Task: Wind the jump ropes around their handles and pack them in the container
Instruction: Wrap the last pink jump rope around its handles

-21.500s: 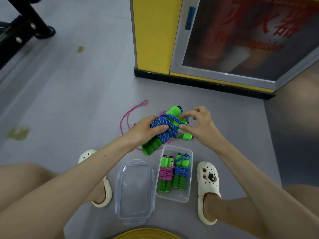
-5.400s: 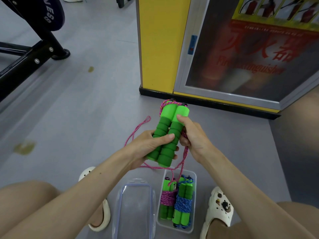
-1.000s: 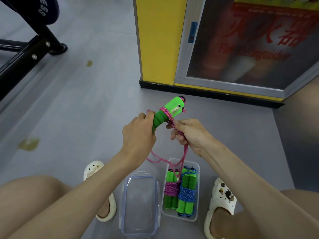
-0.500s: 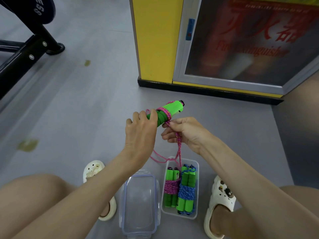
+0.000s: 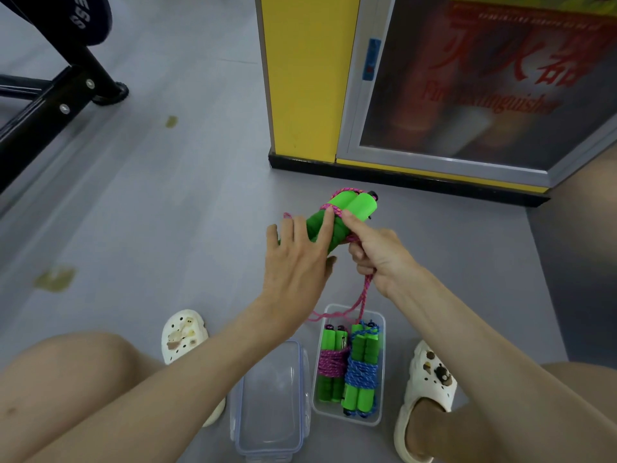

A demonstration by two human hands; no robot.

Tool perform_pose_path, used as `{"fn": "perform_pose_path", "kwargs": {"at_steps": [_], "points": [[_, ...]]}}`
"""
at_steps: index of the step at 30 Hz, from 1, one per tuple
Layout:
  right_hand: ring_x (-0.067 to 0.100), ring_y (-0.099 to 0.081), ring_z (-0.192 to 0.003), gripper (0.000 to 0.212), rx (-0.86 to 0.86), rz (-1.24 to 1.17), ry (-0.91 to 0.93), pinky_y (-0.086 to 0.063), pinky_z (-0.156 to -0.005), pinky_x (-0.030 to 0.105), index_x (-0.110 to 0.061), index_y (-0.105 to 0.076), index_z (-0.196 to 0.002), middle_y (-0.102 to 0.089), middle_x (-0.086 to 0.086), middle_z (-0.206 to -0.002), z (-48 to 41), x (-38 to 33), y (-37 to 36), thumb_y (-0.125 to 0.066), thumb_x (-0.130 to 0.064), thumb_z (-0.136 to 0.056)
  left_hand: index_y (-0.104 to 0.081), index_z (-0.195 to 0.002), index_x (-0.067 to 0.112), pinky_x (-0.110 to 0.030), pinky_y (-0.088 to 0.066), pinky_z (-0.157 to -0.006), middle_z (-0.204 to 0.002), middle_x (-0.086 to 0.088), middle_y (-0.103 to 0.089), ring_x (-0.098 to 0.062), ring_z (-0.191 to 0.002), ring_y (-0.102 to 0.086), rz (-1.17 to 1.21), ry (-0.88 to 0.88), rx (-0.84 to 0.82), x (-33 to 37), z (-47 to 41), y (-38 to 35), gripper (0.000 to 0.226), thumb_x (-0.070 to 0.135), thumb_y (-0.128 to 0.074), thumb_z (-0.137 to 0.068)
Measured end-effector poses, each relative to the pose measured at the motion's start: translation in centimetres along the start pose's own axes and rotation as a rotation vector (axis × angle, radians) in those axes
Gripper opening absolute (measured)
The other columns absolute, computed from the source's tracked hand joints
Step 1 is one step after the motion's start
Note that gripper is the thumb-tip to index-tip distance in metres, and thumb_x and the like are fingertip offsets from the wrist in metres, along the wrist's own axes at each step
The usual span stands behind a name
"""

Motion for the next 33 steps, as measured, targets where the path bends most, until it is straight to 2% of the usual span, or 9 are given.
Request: {"fn": "perform_pose_path", "kwargs": {"at_steps": [4,9,13,17,20,25,28,30,33], "points": [[0.008,-0.021,-0.034,0.035,0.034,-0.006,0.056,-0.018,-0.037,0.020,-0.014,-0.060,-0.069,-0.037,0.000,-0.045,-0.2,-0.8,0.9,-0.064,-0.043,-0.086,-0.047,-0.138,0.019,-0.037,-0.046,-0.079,-0.106,-0.008,-0.050,-0.025,-0.093,-0.051,0.496,0.178,-0.208,-1.2,-1.1,1.1,0.068,0.064,-0.038,-0.088],[0.009,-0.027,-0.037,0.033,-0.093,-0.002,0.077,-0.024,-0.043,0.022,-0.013,-0.059,-0.072,-0.045,0.002,-0.049,-0.5,-0.6,0.9,-0.060,-0.041,-0.088,-0.059,-0.126,0.014,-0.028,-0.055,-0.071,-0.105,-0.005,-0.067,-0.016,-0.086,-0.066,1.397,0.696,-0.577,-3.5,-1.5,0.9,0.049,0.039,-0.068,-0.085],[0.009,-0.033,-0.038,0.034,-0.181,0.004,0.113,-0.031,-0.045,0.022,-0.010,-0.062,-0.078,-0.049,0.002,-0.050,-0.4,-0.8,0.5,-0.059,-0.042,-0.089,-0.059,-0.120,0.012,-0.030,-0.058,-0.067,-0.105,-0.011,-0.072,-0.026,-0.090,-0.071,1.718,0.717,-0.904,-2.9,0.0,0.8,0.041,0.023,-0.069,-0.081],[0.010,-0.047,-0.042,0.035,-0.166,-0.002,0.102,-0.046,-0.046,0.019,-0.005,-0.069,-0.085,-0.061,0.006,-0.055,-0.6,-0.4,0.6,-0.065,-0.039,-0.084,-0.061,-0.111,0.011,-0.028,-0.056,-0.063,-0.092,-0.009,-0.072,-0.022,-0.074,-0.072,1.551,0.733,-0.714,-4.0,-0.5,0.8,0.031,0.007,-0.071,-0.082],[0.008,-0.047,-0.041,0.020,-0.144,0.067,0.116,-0.042,-0.043,0.017,-0.003,-0.071,-0.090,-0.061,0.007,-0.059,-0.7,-0.3,0.7,-0.071,-0.022,-0.082,-0.061,-0.103,0.012,-0.026,-0.054,-0.054,-0.081,-0.006,-0.069,-0.019,-0.065,-0.068,1.439,0.762,-0.569,-4.8,-0.9,0.6,0.028,0.004,-0.073,-0.080],[0.009,-0.033,-0.039,0.014,-0.094,0.234,0.137,-0.025,-0.038,0.018,-0.003,-0.072,-0.087,-0.054,0.006,-0.053,-0.5,-0.4,0.6,-0.065,-0.015,-0.087,-0.062,-0.103,0.019,-0.039,-0.055,-0.070,-0.087,-0.005,-0.068,-0.027,-0.081,-0.065,1.031,0.563,-0.424,-5.4,-0.9,0.5,0.031,0.017,-0.076,-0.076],[0.010,-0.039,-0.045,0.023,-0.042,0.340,0.162,-0.032,-0.041,0.016,-0.004,-0.072,-0.083,-0.051,0.003,-0.054,-0.5,-0.4,0.3,-0.058,-0.020,-0.092,-0.059,-0.116,0.023,-0.036,-0.050,-0.073,-0.095,-0.004,-0.067,-0.027,-0.088,-0.060,0.824,0.471,-0.384,-5.0,-0.8,1.0,0.039,0.026,-0.073,-0.080],[0.009,-0.042,-0.055,0.023,-0.026,0.351,0.168,-0.039,-0.055,0.017,-0.006,-0.073,-0.084,-0.050,-0.001,-0.060,-0.6,-0.2,0.1,-0.058,-0.021,-0.093,-0.056,-0.120,0.025,-0.033,-0.047,-0.071,-0.097,-0.003,-0.067,-0.028,-0.090,-0.059,0.761,0.462,-0.360,-4.8,-0.9,1.2,0.040,0.028,-0.070,-0.082],[0.010,-0.044,-0.052,0.023,0.017,0.113,0.112,-0.047,-0.056,0.021,-0.001,-0.069,-0.084,-0.052,0.004,-0.062,-0.7,0.2,0.0,-0.055,-0.015,-0.095,-0.053,-0.122,0.025,-0.031,-0.043,-0.067,-0.098,-0.002,-0.067,-0.027,-0.088,-0.060,0.692,0.425,-0.342,-4.4,-1.1,1.4,0.039,0.029,-0.066,-0.086]]}}
Point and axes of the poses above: each hand's wrist, its own z-axis away from the middle knuckle, its own y-axis out of the back of the hand, x = y × z, the point moved 4 cm from there along -z, towards the middle knuckle
